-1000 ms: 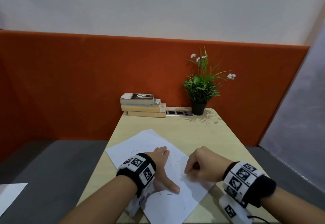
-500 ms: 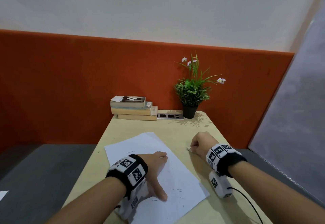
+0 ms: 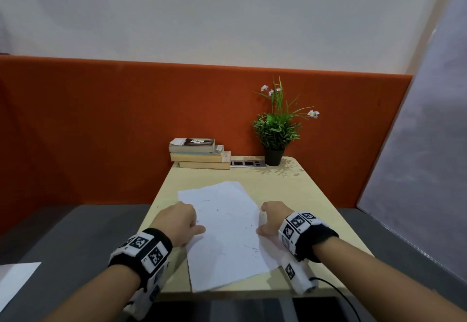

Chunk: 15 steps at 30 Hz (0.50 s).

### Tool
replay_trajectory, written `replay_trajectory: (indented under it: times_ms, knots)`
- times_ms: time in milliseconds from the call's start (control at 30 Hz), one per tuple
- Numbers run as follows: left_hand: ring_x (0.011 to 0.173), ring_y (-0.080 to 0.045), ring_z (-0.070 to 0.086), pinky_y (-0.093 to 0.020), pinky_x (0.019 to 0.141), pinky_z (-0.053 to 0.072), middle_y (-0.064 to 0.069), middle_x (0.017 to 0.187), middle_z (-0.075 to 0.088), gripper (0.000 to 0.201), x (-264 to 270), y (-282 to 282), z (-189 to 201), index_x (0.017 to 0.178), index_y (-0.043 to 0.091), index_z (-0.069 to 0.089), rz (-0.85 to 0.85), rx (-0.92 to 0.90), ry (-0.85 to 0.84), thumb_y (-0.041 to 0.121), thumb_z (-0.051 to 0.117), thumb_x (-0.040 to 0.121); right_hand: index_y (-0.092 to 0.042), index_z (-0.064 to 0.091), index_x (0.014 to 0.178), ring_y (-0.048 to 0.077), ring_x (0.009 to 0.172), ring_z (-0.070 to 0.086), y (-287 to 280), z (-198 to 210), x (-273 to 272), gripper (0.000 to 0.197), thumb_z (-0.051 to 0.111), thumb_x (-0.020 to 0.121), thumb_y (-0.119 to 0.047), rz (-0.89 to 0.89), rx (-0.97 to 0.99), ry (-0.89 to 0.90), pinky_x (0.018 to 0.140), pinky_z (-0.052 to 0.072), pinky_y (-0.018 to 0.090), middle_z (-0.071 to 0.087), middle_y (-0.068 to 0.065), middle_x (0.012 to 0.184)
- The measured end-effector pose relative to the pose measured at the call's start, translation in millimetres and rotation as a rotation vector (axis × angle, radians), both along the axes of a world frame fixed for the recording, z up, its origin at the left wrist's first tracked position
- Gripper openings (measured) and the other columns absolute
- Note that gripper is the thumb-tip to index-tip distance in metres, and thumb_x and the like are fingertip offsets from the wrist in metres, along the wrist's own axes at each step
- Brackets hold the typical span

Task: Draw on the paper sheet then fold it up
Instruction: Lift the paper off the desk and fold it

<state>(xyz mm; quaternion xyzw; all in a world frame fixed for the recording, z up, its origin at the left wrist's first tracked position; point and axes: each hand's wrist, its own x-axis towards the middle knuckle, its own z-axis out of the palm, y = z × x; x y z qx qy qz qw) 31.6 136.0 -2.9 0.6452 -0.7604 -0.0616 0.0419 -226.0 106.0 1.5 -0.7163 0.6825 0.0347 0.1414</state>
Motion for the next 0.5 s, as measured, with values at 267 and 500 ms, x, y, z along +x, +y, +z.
replay_trajectory:
  times_ms: [267, 500]
  knots:
    - [0.137, -0.033, 0.034, -0.039, 0.101, 0.04, -0.014, 0.149, 0.03, 0.061, -9.6, 35.4, -8.4, 0.139, 0.005, 0.043, 0.246, 0.2, 0.013, 0.054, 0.043, 0.103, -0.01, 0.043, 0.152, 0.026, 0.138, 0.049, 36.6, 5.3, -6.8, 0.072, 0.074, 0.092, -0.035, -0.114, 0.073, -0.223, 0.11, 0.043, 0.033, 0.047, 0.007, 0.152]
    - [0.13, -0.034, 0.038, -0.035, 0.096, 0.039, -0.017, 0.143, 0.034, 0.052, -35.1, 74.5, -6.6, 0.134, 0.005, 0.047, 0.36, 0.197, 0.055, 0.048, 0.043, 0.105, -0.018, 0.036, 0.156, 0.025, 0.136, 0.049, 98.5, -5.8, -21.5, 0.079, 0.076, 0.09, -0.033, -0.134, 0.146, -0.343, 0.112, 0.041, 0.035, 0.047, 0.005, 0.15]
